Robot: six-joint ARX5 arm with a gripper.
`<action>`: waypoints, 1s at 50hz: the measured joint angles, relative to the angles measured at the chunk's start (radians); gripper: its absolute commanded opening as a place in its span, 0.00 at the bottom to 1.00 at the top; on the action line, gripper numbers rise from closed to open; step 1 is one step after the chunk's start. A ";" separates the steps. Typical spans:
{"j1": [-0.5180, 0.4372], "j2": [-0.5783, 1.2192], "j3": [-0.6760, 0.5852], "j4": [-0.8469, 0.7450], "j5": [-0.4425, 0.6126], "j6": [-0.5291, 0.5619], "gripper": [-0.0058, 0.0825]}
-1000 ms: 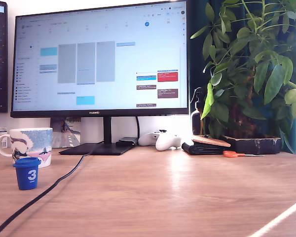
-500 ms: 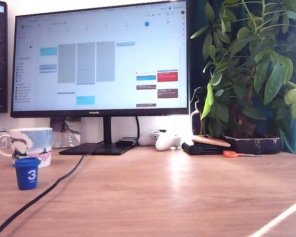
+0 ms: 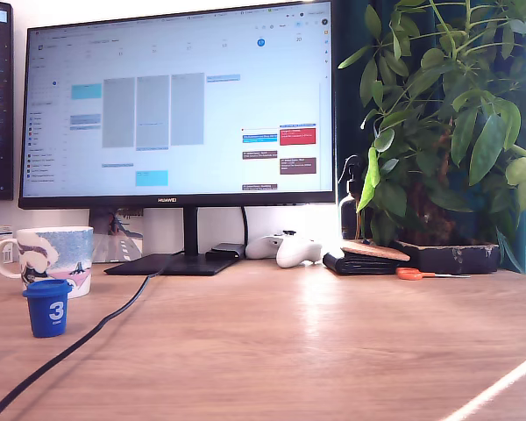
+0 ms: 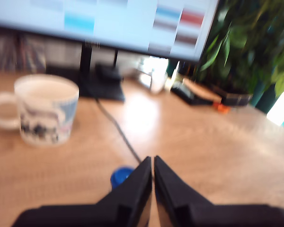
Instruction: Pick the blue coffee capsule and place it inside the blue coffee cup
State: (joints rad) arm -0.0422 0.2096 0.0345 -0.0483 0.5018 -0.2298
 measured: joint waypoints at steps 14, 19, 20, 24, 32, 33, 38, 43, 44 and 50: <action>-0.120 0.185 0.000 0.124 -0.064 0.064 0.66; -0.174 0.269 0.000 0.170 -0.116 0.109 0.68; -0.184 0.287 0.000 0.177 -0.138 0.118 0.68; -0.212 0.359 0.000 0.185 -0.210 0.153 0.70; -0.219 0.502 0.000 0.258 -0.255 0.190 0.82; -0.219 0.513 0.000 0.269 -0.259 0.192 0.82; -0.219 0.576 0.001 0.354 -0.261 0.194 0.82; -0.219 0.651 0.001 0.427 -0.261 0.196 0.82; -0.219 0.665 0.001 0.437 -0.261 0.196 0.82; -0.219 0.760 0.001 0.518 -0.260 0.197 0.82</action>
State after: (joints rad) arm -0.2611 0.9695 0.0353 0.4702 0.2420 -0.0330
